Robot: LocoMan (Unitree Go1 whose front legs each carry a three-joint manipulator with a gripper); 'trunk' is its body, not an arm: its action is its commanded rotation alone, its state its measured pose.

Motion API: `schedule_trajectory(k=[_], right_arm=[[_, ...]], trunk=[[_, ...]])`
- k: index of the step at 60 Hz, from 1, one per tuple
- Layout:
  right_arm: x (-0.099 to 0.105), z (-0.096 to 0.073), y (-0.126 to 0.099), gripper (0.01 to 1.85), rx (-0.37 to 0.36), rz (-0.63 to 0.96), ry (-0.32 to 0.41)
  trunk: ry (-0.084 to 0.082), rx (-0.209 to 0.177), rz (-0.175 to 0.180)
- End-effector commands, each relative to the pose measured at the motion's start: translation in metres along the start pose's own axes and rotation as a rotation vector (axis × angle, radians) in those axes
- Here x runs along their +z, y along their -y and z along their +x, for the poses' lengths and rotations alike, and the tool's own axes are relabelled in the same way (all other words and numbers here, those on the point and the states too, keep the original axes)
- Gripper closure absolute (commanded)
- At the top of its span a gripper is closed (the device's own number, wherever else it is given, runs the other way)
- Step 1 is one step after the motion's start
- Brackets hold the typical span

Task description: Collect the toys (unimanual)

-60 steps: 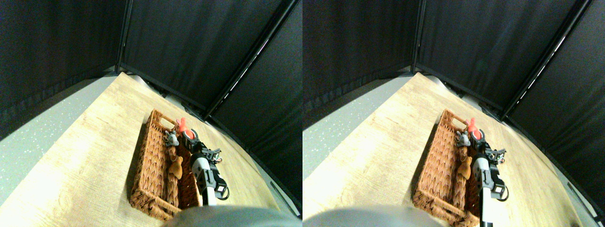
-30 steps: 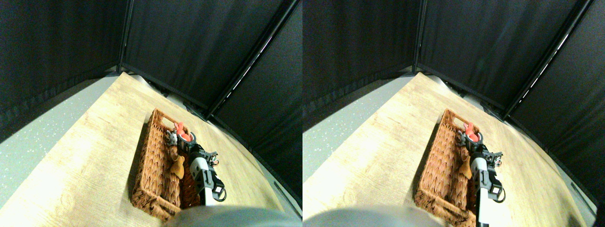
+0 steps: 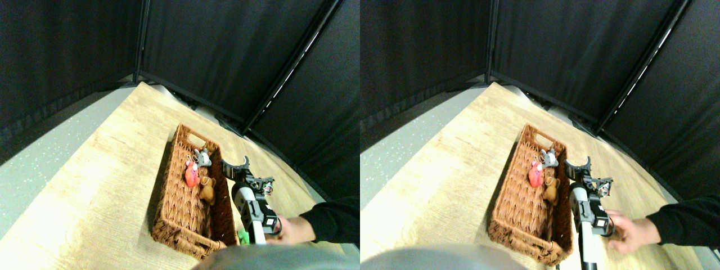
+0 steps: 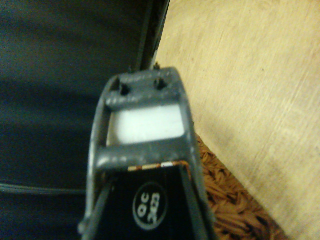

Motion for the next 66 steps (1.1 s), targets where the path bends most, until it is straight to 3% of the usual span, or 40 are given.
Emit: schedule_trajectory(k=[1, 8, 11, 24, 34, 43, 51, 66], right_arm=[[0.017, -0.002, -0.006, 1.18, 0.074, -0.059, 0.069], [0.040, -0.009, 0.001, 1.24, 0.095, -0.055, 0.120], [0.049, -0.015, 0.005, 1.21, 0.091, -0.098, 0.176], [0.065, -0.034, 0.028, 1.24, 0.083, -0.067, 0.211], [0.061, -0.045, 0.049, 1.25, 0.050, 0.024, 0.188], [0.047, -0.064, 0.070, 1.14, 0.005, 0.099, 0.158], [0.037, -0.077, 0.082, 1.00, -0.029, 0.140, 0.148], [0.039, -0.086, 0.102, 0.97, -0.082, 0.170, 0.135]], trunk=[[-0.012, -0.021, -0.042], [-0.020, -0.038, -0.016], [-0.022, -0.048, -0.005], [-0.036, -0.070, 0.027], [-0.046, -0.073, 0.041], [-0.055, -0.077, 0.053], [-0.059, -0.077, 0.057], [-0.057, -0.080, 0.061]])
